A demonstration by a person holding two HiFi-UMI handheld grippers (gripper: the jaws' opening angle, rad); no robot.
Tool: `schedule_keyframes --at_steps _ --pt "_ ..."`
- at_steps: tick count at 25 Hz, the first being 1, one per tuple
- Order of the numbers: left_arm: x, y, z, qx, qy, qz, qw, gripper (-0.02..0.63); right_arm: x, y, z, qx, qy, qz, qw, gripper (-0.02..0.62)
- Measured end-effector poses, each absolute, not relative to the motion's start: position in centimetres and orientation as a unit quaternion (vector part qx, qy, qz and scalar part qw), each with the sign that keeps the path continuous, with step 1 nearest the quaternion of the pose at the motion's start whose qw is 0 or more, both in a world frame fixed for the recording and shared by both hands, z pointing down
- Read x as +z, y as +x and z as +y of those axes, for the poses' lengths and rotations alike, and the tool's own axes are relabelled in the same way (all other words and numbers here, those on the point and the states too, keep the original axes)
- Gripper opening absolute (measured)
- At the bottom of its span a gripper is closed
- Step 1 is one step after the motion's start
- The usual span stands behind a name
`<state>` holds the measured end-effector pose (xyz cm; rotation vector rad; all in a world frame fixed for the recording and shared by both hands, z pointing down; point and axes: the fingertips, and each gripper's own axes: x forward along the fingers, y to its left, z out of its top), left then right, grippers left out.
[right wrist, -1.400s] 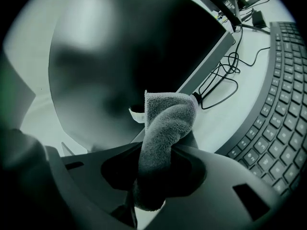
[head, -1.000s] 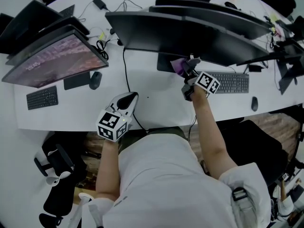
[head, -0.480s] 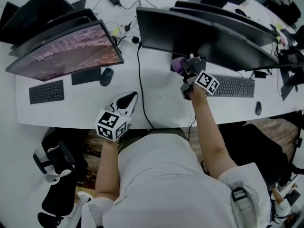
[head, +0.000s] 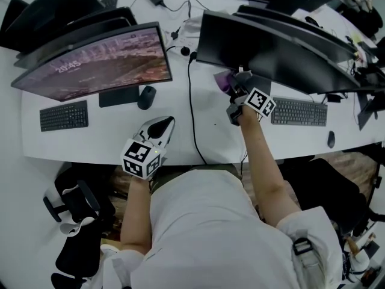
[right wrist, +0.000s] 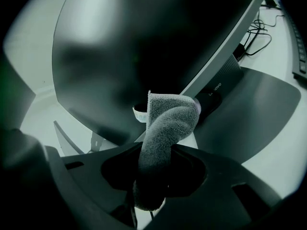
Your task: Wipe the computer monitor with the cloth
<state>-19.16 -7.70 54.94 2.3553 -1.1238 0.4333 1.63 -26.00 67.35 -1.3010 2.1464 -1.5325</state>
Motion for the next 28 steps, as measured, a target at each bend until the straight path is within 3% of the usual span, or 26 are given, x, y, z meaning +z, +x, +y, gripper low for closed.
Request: schedule_keyframes --at_steps 28 --pt "55.6 -26.8 -8.6 0.132 0.870 -0.398 0.259 -0.002 66.9 -12.1 -27.2 -0.523 -0.403 0.747 0.070 0.129"
